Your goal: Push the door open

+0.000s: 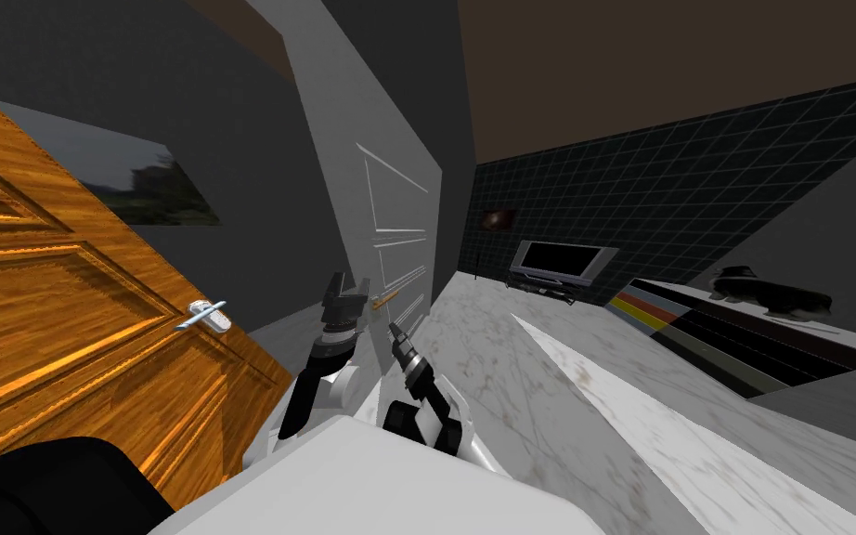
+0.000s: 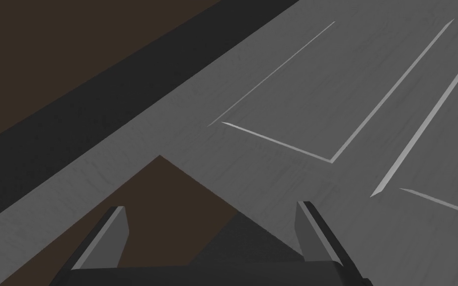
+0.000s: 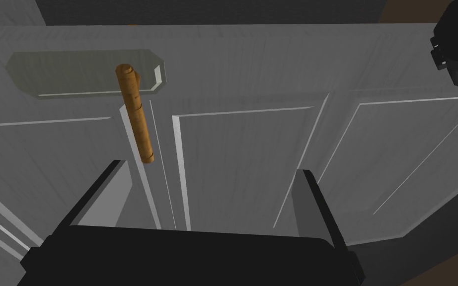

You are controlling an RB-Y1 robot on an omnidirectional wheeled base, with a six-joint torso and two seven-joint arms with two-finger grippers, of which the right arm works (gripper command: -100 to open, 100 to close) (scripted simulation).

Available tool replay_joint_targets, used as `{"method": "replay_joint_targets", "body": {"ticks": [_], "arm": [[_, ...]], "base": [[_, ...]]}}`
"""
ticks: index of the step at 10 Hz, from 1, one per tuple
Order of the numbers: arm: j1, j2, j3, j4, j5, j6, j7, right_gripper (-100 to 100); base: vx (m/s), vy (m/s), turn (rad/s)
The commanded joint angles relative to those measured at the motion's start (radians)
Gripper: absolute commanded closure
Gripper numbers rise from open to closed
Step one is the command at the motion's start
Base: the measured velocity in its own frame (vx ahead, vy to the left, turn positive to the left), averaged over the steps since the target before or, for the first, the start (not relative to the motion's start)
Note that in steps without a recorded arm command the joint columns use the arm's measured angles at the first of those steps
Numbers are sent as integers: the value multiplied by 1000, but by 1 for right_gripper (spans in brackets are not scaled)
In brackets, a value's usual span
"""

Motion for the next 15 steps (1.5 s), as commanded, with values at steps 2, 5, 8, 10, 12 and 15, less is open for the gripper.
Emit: {"method": "replay_joint_targets", "body": {"ticks": [2, 5, 8, 10, 12, 15], "arm": [[-29, -1, 51, 36, -6, 4, -17, -100], [-69, 2, 110, 86, -14, 9, -36, -100], [-110, 7, 171, 137, -23, 13, -56, -100], [-134, 10, 207, 168, -27, 15, -68, -100], [-160, 15, 244, 199, -33, 18, -81, -100], [-160, 17, 246, 211, -32, 18, -79, -100]], "base": [[149, -27, -34], [144, 10, -46], [187, 20, -42], [214, 14, -46], [220, 9, -36], [133, 52, 4]]}}
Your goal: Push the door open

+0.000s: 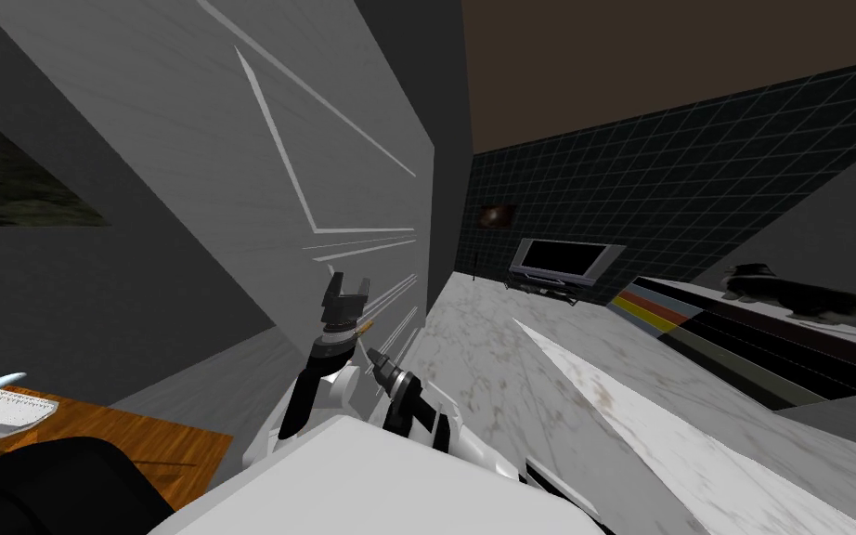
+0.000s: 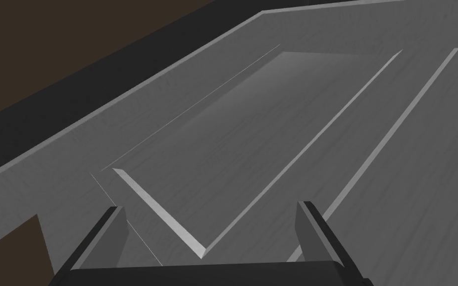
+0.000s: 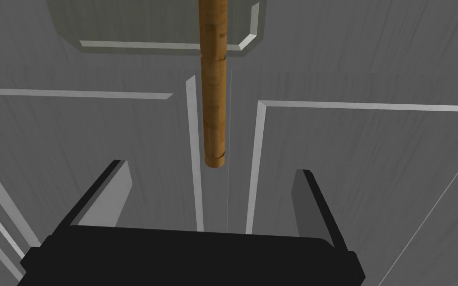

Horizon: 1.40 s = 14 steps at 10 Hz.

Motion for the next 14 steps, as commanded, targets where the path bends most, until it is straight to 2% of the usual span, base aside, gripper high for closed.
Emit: {"method": "replay_joint_targets", "body": {"ticks": [1, 4, 8, 9, 10, 14], "arm": [[2, 2, -3, 9, 1, -4, 2, -100], [8, 11, -12, 27, 2, -10, 7, -100], [15, 32, -22, 49, 4, -18, 13, -100], [14, 29, -21, 46, 4, -17, 12, -100], [14, 29, -21, 46, 4, -17, 12, 100], [14, 29, -21, 46, 4, -17, 12, 100]], "base": [[59, 162, 23], [66, 181, 32], [61, 191, 28], [28, 62, -3], [-6, -9, -2], [-7, -16, 1]]}}
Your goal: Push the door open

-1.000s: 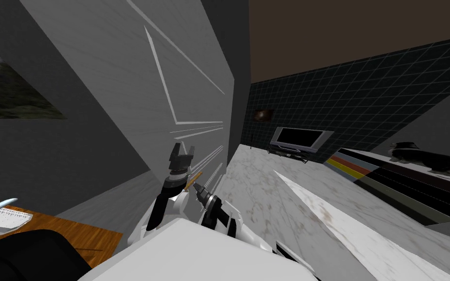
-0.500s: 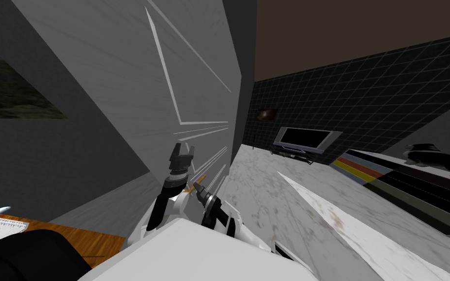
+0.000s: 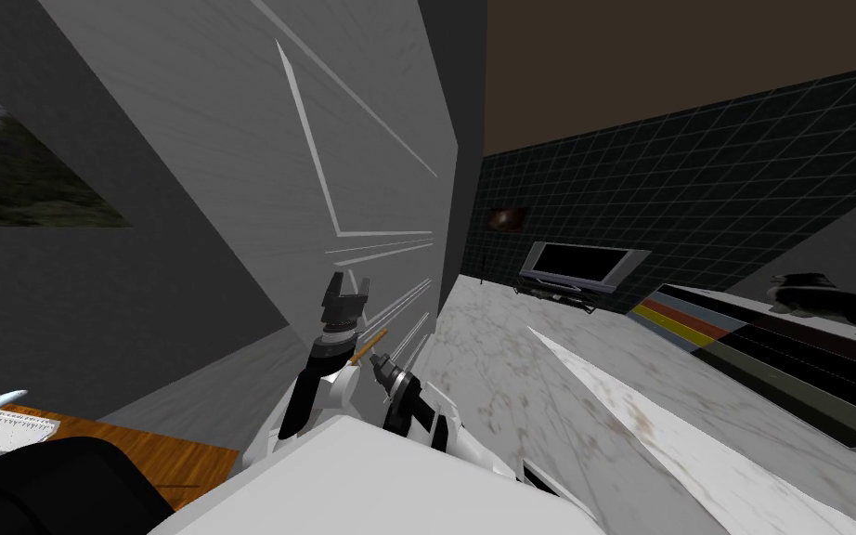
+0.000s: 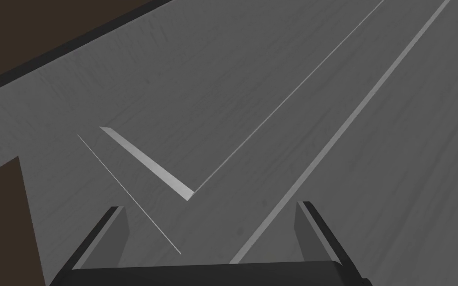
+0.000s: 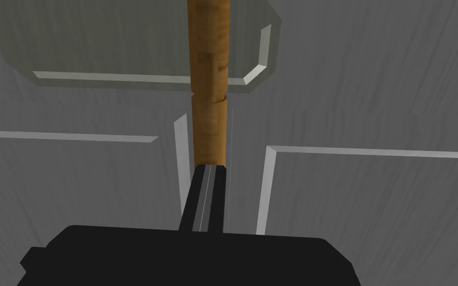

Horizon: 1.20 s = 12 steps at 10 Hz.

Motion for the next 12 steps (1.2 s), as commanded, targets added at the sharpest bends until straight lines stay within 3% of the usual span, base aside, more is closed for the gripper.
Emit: {"method": "replay_joint_targets", "body": {"ticks": [1, 2, 7, 9, 12], "arm": [[0, 0, 0, 0, 0, 0, 0, 100], [-1, -9, -12, 0, 0, 8, 3, -100], [-4, -3, -31, 2, 1, 20, 7, -100], [-4, -8, -39, 12, 3, 19, 12, -100], [-3, 1, -50, 25, 5, 16, 18, -100]], "base": [[0, 0, 0], [-83, -72, -71], [-114, -123, -41], [33, 137, 34], [98, 206, 25]]}}
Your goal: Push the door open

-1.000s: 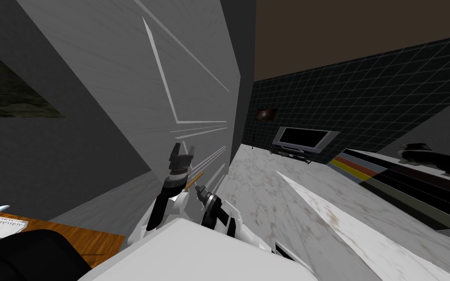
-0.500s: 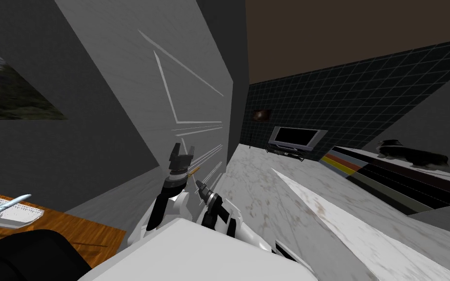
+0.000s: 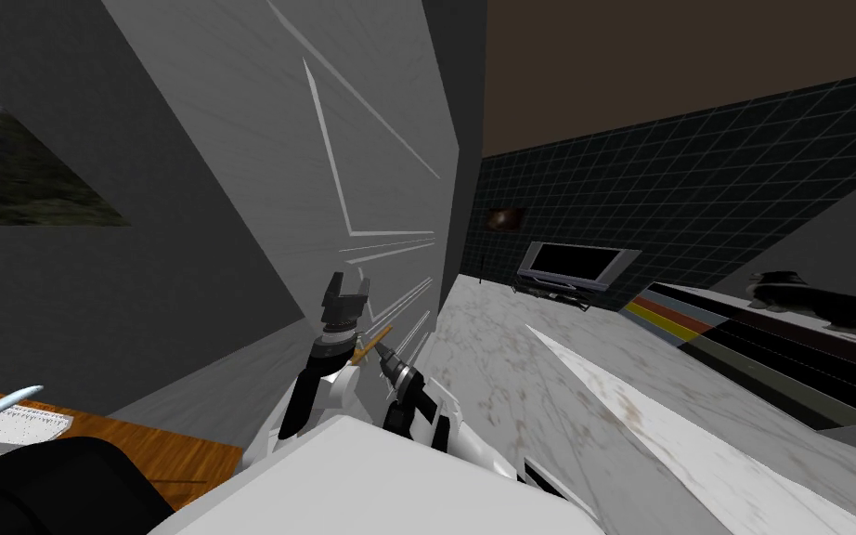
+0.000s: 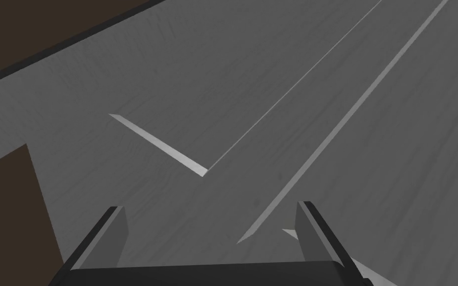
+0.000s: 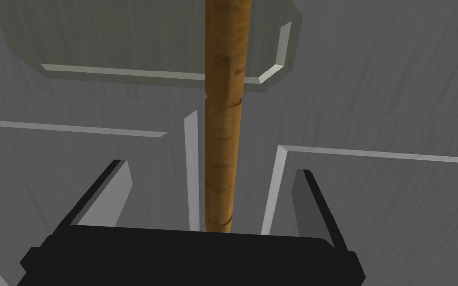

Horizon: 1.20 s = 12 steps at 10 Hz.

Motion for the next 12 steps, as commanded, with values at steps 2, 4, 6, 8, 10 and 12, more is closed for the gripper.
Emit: {"method": "replay_joint_targets", "body": {"ticks": [2, 4, 6, 8, 10, 12], "arm": [[1, 20, -9, 11, 2, -2, 5, -100], [1, 26, -10, 17, 3, -6, 7, -100], [1, 26, -10, 17, 3, -6, 7, 100], [1, 26, -10, 17, 3, -6, 7, 100], [1, 26, -10, 17, 3, -6, 7, 100], [3, 7, -33, 18, 1, 2, 11, -100]], "base": [[71, 181, 24], [65, 108, 12], [-12, -16, 1], [-9, -17, 0], [-2, -3, 0], [-116, -97, -81]]}}
